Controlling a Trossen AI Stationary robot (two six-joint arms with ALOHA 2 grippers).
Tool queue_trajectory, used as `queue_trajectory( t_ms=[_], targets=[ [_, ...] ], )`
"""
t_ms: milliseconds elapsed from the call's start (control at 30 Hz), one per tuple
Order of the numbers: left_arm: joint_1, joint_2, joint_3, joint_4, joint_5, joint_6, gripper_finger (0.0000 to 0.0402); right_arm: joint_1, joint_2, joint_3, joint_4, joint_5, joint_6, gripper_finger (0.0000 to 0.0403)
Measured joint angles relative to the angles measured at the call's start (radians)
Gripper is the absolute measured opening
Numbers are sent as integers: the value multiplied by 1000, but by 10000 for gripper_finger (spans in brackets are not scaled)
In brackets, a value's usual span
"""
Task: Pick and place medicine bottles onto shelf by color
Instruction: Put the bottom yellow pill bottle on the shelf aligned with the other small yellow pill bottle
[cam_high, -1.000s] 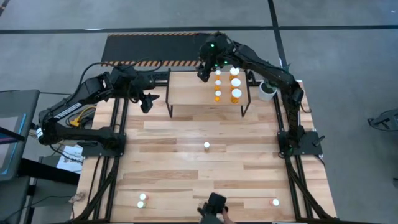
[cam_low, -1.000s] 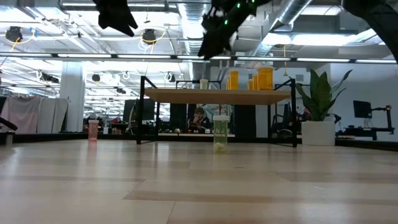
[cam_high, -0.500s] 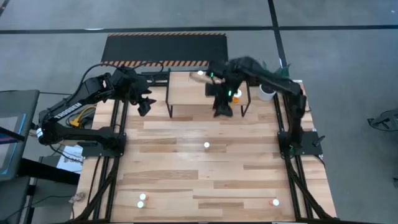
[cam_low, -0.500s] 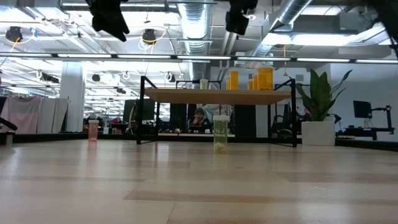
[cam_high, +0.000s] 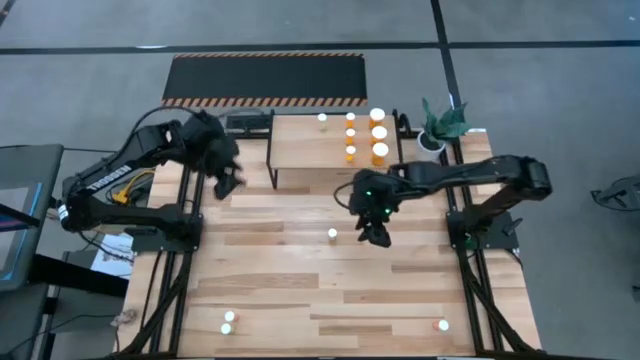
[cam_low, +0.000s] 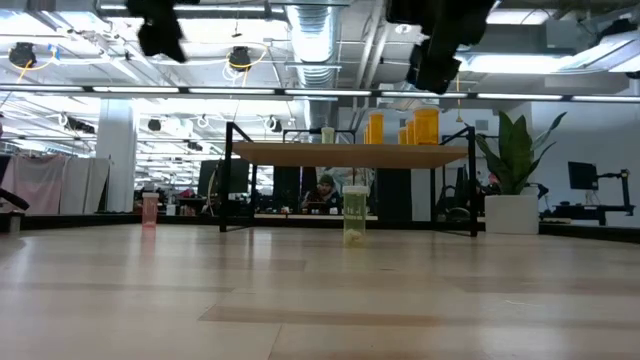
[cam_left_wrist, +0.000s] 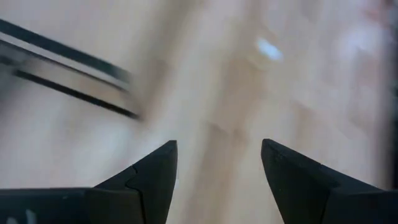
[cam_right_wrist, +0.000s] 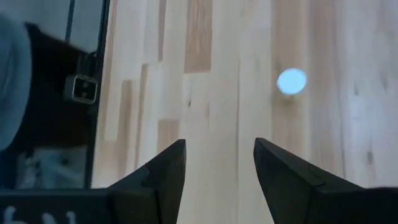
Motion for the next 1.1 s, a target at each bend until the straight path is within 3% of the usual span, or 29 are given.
queue_trajectory(
  t_ms=[133,233,333,467,600,833,1100],
  targets=[
    [-134,0,0,-162,128,-68,216,16,-63,-60,84,65,12,204],
    [-291,0,0,-241,149,-258,215,16,-80,-68,89,94,-22,203],
    [-457,0,0,-262,149,-608,215,6,-87,-68,87,94,-75,203],
    [-665,10,0,-225,116,-1188,214,-6,-87,-68,85,94,-167,202],
    [-888,54,0,-137,57,-1580,214,-17,-77,-68,84,93,-282,199],
    [-1164,245,0,83,13,-1933,214,-29,-78,-68,147,86,-386,199],
    [-1339,496,0,254,-44,-2114,214,-19,-77,-68,171,82,-252,193]
  ],
)
